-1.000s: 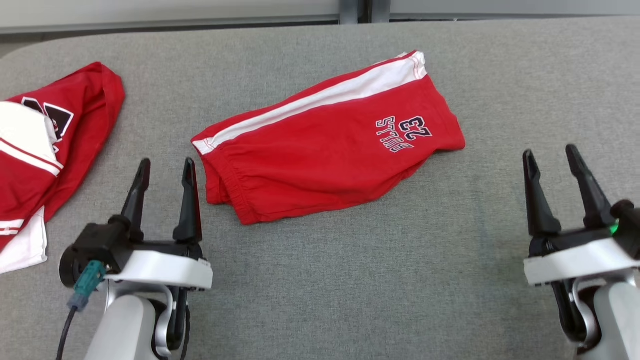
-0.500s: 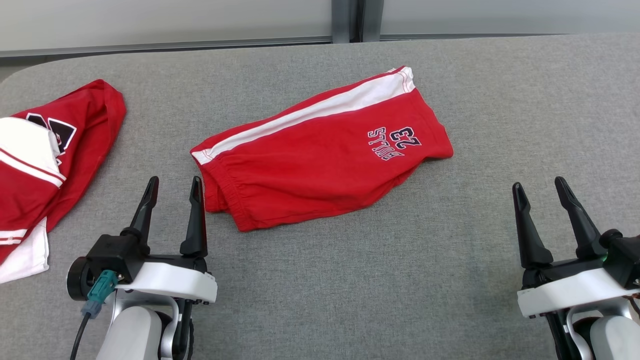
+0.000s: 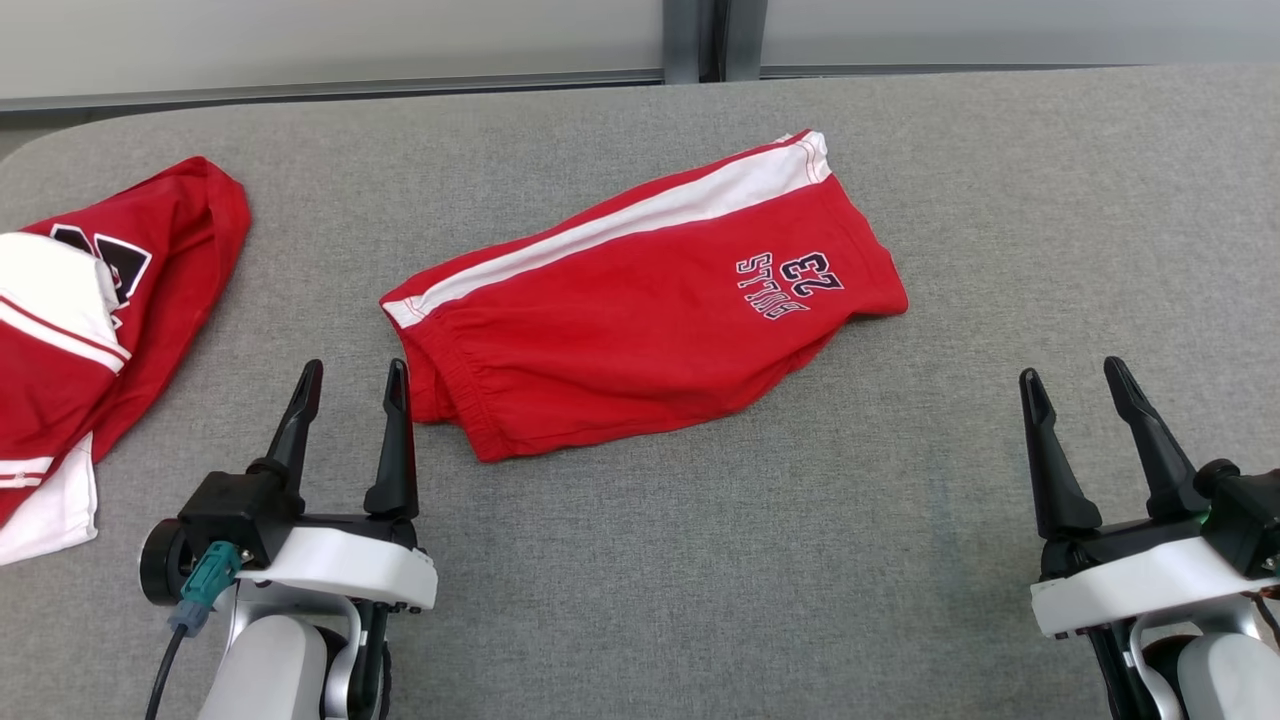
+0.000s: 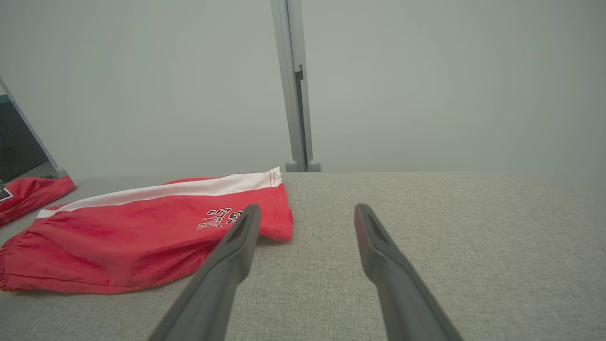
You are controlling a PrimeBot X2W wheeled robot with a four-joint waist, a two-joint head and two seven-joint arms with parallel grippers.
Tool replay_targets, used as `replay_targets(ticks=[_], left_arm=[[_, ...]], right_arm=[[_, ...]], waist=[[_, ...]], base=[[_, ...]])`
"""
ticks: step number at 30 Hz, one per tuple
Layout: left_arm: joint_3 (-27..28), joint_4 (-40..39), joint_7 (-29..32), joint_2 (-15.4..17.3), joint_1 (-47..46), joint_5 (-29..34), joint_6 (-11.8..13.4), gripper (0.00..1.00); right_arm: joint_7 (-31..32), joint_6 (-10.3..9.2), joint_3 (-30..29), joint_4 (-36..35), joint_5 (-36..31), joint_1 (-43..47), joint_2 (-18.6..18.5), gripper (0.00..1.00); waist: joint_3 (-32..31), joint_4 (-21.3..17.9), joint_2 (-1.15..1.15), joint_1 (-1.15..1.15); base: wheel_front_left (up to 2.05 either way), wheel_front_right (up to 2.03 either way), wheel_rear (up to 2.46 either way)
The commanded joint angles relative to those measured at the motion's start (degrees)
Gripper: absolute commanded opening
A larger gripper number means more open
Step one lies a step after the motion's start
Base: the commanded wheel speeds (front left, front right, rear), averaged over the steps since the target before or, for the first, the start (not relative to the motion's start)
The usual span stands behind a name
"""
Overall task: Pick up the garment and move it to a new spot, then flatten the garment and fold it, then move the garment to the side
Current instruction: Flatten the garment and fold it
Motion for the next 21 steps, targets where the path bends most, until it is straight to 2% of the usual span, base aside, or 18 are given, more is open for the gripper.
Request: replay_targets(ticks=[1,6,12,15,21], left_arm=[[0.24,0.15,0.01,0.07,-0.47,0.53,-0.14,1.00],[0.11,0.14,0.01,-0.12,-1.36,0.62,-0.50,1.00],[-1.28,-0.46,0.01,-0.77,-4.11,0.88,-1.23,1.00],[-1.95,-0.76,0.02,-1.03,-6.10,0.80,-1.78,1.00],[-3.11,-0.97,0.01,-1.49,-9.19,0.74,-2.32,1.00]], right_arm=[[-0.10,0.00,0.11,-0.23,0.17,-0.45,-0.36,1.00],[0.13,0.00,-0.10,-0.03,0.05,-1.04,-0.77,1.00],[1.10,0.00,-1.40,2.37,0.44,-5.19,-2.81,1.00],[1.59,0.00,-0.47,5.94,1.18,-9.67,-4.26,1.00],[1.84,0.00,3.99,18.28,3.09,-20.23,-6.09,1.00]], waist=[[0.12,0.13,0.00,0.00],[0.74,0.78,0.00,0.00],[3.98,3.91,0.00,0.00],[6.24,5.65,0.00,0.00],[9.65,8.67,0.00,0.00]], base=[[0.00,0.00,0.00],[0.00,0.00,0.00],[0.00,0.00,0.00],[0.00,0.00,0.00],[0.00,0.00,0.00]])
